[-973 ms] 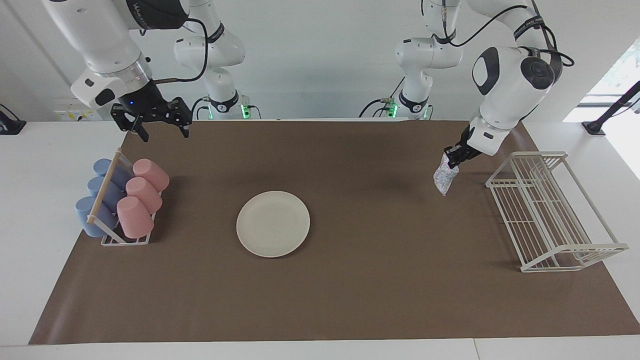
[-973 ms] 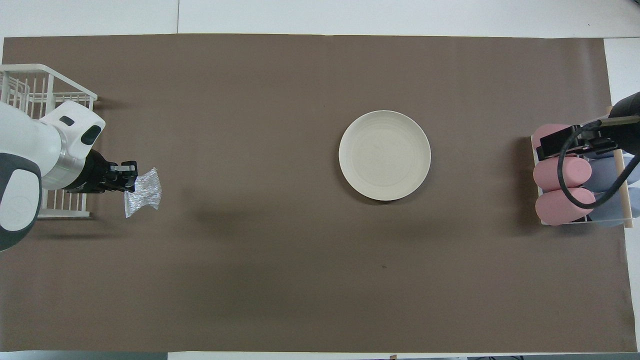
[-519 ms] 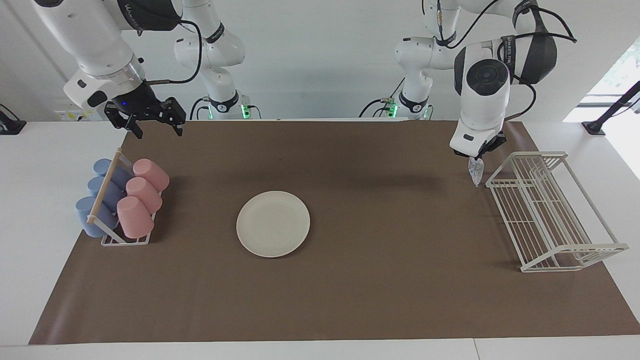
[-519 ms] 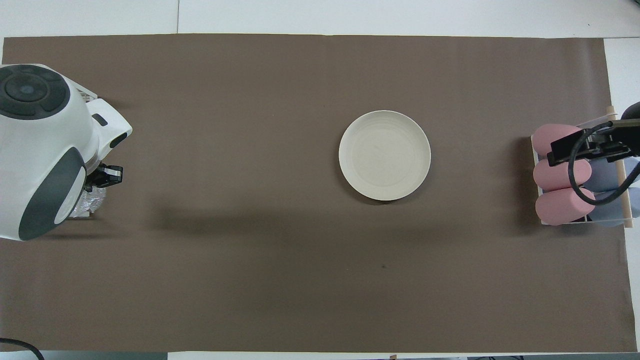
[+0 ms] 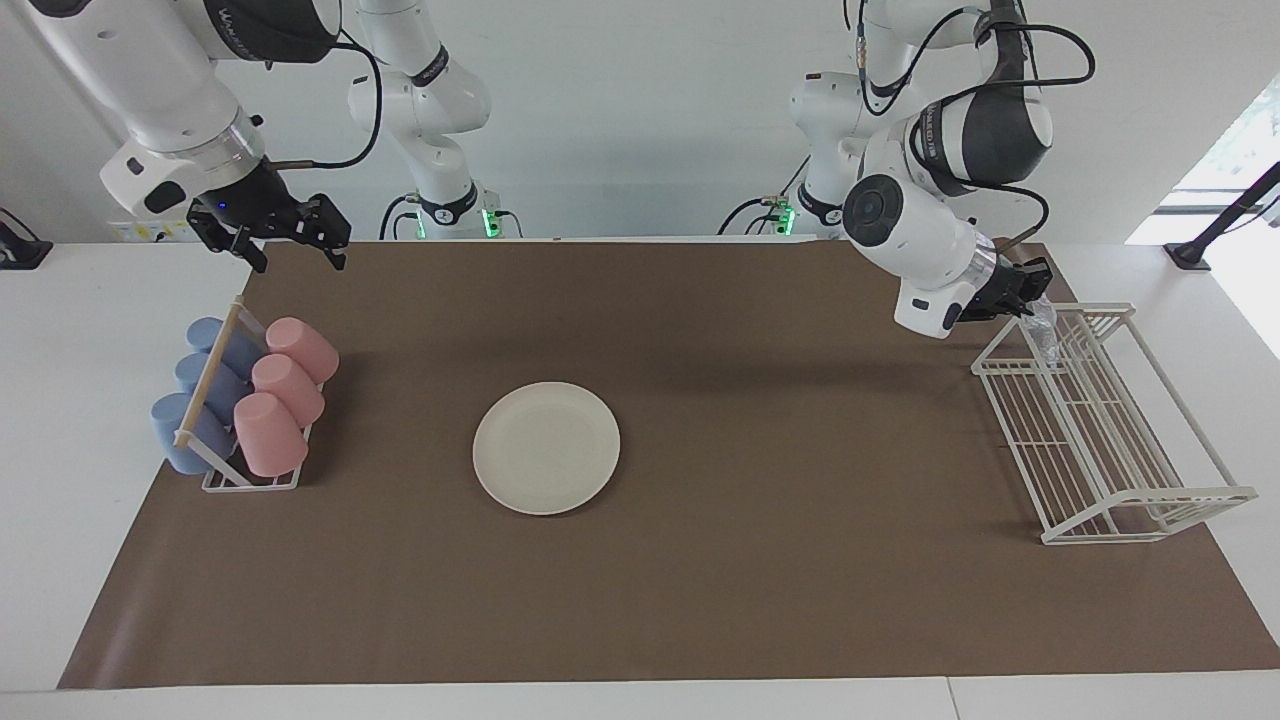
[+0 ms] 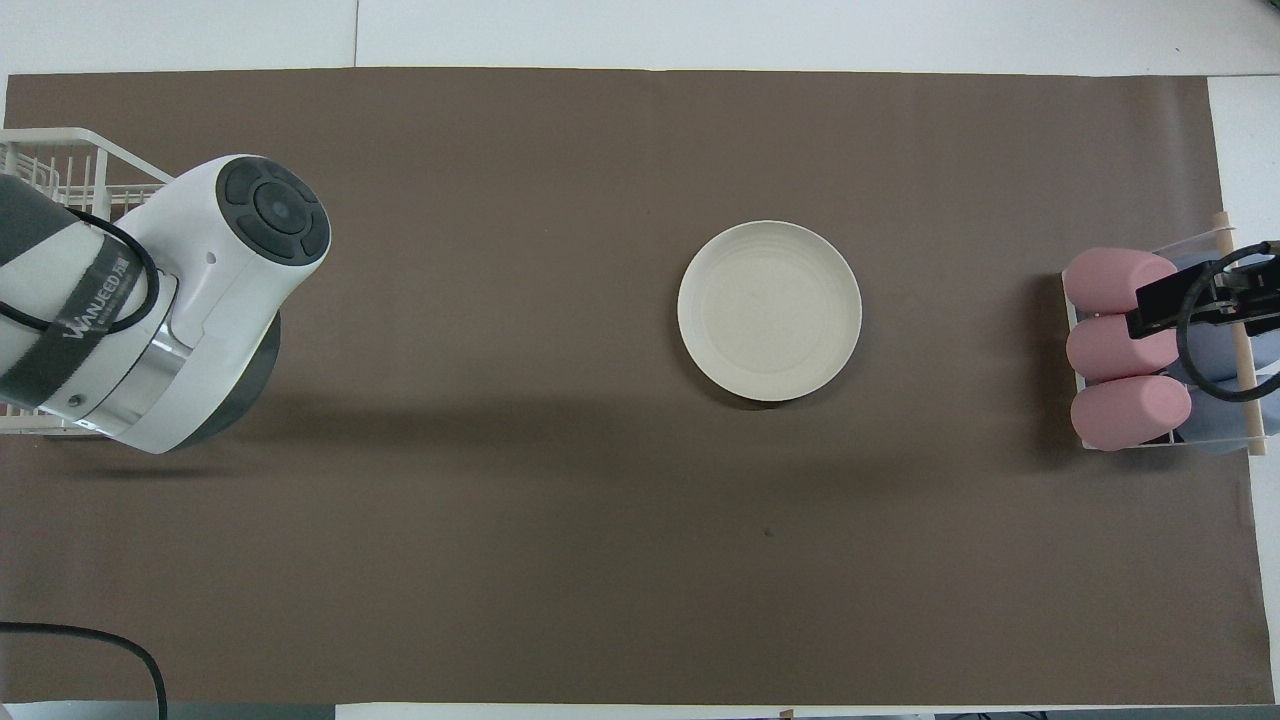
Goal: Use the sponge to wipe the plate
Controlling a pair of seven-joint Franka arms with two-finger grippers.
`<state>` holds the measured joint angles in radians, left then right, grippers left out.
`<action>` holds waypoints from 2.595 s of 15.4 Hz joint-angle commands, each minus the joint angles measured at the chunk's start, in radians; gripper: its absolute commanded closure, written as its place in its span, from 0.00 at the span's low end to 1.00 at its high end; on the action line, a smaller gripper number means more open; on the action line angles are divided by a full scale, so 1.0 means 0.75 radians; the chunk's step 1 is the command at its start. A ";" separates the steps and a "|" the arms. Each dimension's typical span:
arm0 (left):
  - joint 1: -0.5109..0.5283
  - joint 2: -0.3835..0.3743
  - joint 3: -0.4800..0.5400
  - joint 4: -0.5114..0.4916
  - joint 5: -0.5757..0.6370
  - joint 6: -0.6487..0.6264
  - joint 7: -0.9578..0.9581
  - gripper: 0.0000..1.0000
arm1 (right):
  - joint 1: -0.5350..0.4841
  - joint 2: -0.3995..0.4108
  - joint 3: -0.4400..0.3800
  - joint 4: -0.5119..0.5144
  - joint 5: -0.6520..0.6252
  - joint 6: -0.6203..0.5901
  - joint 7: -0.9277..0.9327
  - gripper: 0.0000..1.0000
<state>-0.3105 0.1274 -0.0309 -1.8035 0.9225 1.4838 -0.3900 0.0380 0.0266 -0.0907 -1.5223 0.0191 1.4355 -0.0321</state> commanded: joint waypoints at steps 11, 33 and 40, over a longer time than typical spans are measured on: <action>-0.007 0.288 0.009 0.020 0.151 -0.128 -0.592 1.00 | -0.018 -0.050 0.045 -0.077 0.001 0.101 0.110 0.00; 0.062 0.278 0.015 0.012 0.179 0.036 -0.625 0.00 | -0.016 -0.064 0.037 -0.101 0.003 0.086 0.110 0.00; 0.189 0.084 0.015 0.189 -0.233 0.104 -0.151 0.00 | -0.010 -0.064 0.037 -0.099 0.003 0.090 0.119 0.00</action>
<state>-0.2070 0.2470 -0.0148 -1.6871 0.8429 1.5383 -0.6083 0.0371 0.0027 -0.0701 -1.5719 0.0191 1.5043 0.0422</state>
